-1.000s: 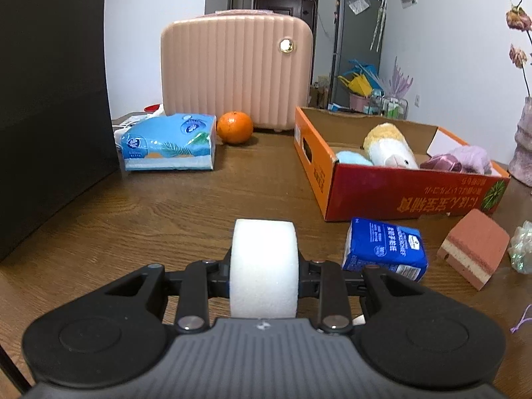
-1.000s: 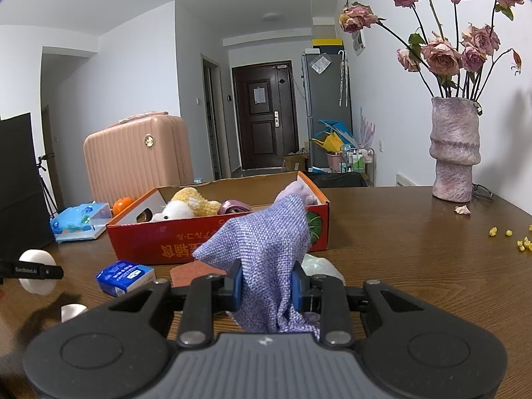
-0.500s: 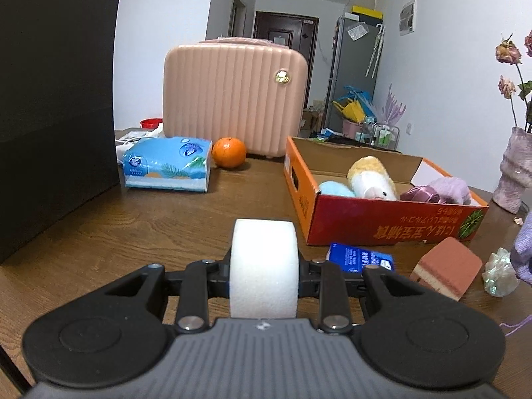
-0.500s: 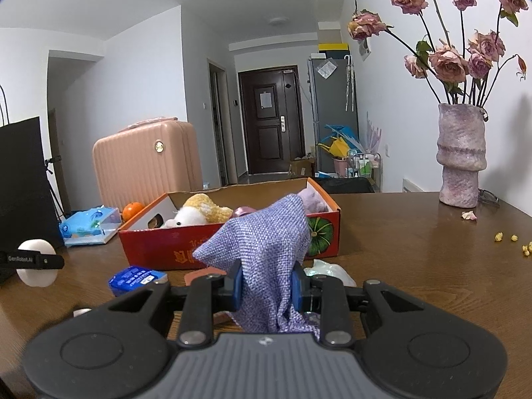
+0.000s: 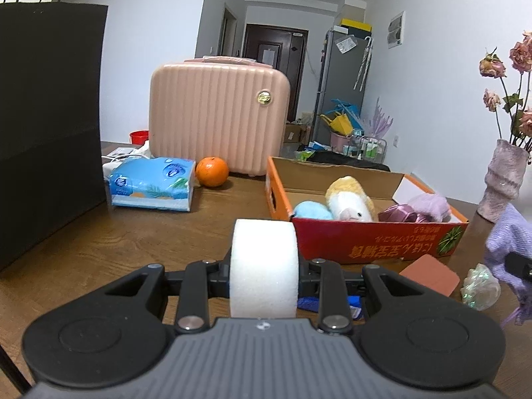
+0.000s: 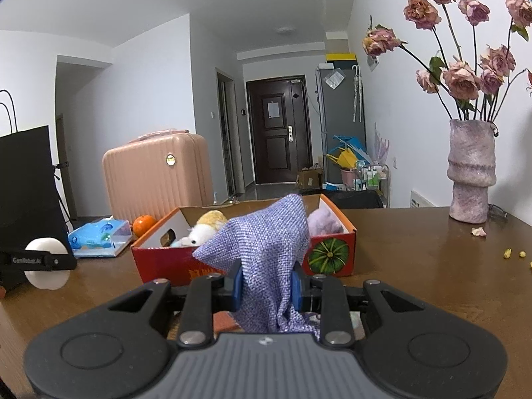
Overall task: Organize soft objects
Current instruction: 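Carry the foam cylinder and purple pouch with both grippers over the box, then lower both grippers into the box and open them to release the items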
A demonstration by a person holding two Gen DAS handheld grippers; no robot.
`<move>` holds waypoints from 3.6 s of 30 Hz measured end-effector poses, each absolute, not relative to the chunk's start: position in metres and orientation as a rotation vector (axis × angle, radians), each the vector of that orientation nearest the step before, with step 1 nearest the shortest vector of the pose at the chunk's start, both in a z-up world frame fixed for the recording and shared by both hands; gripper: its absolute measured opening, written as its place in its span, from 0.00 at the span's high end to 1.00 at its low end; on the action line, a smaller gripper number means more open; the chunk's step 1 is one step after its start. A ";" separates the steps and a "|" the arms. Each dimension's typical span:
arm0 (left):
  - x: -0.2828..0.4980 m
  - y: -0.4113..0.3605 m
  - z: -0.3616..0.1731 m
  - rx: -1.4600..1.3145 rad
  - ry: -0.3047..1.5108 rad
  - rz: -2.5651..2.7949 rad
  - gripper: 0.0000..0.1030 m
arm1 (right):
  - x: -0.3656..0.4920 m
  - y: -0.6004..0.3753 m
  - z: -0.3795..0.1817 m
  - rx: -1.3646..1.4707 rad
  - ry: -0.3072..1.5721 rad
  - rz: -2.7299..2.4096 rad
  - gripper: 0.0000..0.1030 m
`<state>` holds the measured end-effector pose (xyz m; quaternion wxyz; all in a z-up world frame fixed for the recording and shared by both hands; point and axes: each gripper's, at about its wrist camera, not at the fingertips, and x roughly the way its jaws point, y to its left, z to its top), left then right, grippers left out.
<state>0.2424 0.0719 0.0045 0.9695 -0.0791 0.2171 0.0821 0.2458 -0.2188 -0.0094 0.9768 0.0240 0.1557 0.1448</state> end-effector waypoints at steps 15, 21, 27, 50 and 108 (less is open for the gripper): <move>0.255 0.046 0.025 -0.152 0.381 0.108 0.71 | 0.265 -0.202 0.009 0.047 0.261 0.309 0.74; 0.265 0.036 0.034 -0.142 0.353 0.096 0.71 | 0.275 -0.200 0.014 0.062 0.247 0.305 0.74; 0.278 0.032 0.041 -0.150 0.339 0.090 0.71 | 0.287 -0.197 0.019 0.071 0.236 0.302 0.74; 0.334 0.029 0.051 -0.159 0.324 0.098 0.71 | 0.339 -0.178 0.019 0.072 0.223 0.286 0.74; 0.478 0.023 0.026 -0.089 0.454 0.175 0.71 | 0.486 -0.149 0.005 0.072 0.402 0.187 0.74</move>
